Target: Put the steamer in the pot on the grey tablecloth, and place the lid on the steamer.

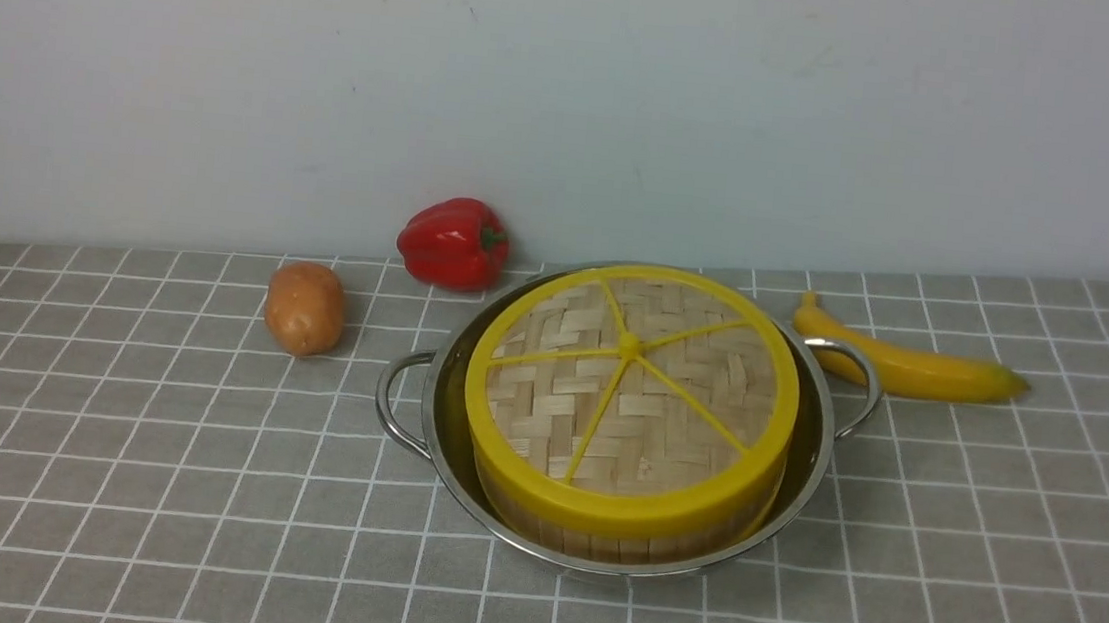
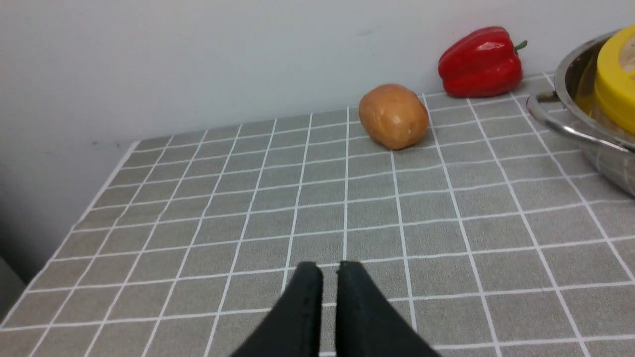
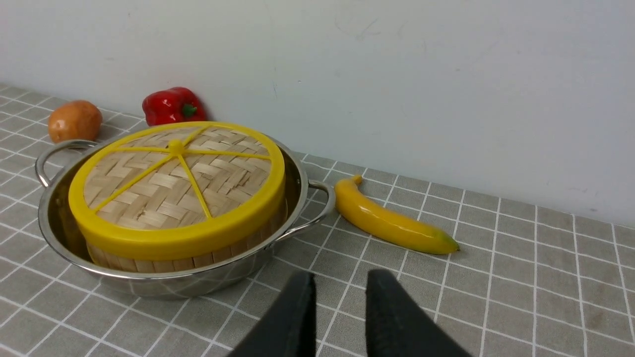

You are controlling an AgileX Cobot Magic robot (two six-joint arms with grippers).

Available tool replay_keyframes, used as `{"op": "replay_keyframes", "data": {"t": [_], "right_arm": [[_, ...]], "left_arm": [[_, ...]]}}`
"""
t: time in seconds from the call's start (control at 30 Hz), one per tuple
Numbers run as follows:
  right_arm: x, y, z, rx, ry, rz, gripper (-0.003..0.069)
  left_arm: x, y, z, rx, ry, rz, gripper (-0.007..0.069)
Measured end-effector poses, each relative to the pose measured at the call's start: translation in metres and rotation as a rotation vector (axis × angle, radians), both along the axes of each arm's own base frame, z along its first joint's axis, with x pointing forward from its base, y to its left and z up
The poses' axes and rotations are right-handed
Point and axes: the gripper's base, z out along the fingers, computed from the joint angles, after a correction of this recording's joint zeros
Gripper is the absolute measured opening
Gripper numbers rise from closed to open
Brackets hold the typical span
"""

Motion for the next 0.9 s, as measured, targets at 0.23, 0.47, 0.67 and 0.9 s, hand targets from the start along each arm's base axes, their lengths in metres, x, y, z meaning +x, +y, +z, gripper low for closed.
{"op": "replay_keyframes", "data": {"t": [0.23,0.47,0.67,0.9], "right_arm": [[0.000,0.000,0.000,0.000,-0.001,0.000,0.0194],[0.000,0.000,0.000,0.003,-0.003,-0.003,0.0210],[-0.002,-0.004,-0.009,0.070,-0.096,-0.192,0.0225],[0.011,-0.009,-0.064,0.086,-0.123,-0.362,0.0239]], "left_arm": [[0.000,0.000,0.000,-0.002,0.001,0.001,0.0052],[0.000,0.000,0.000,-0.002,0.001,0.001,0.0054],[0.000,0.000,0.000,-0.002,0.001,0.002,0.0054],[0.000,0.000,0.000,0.000,0.001,0.002,0.0055]]}}
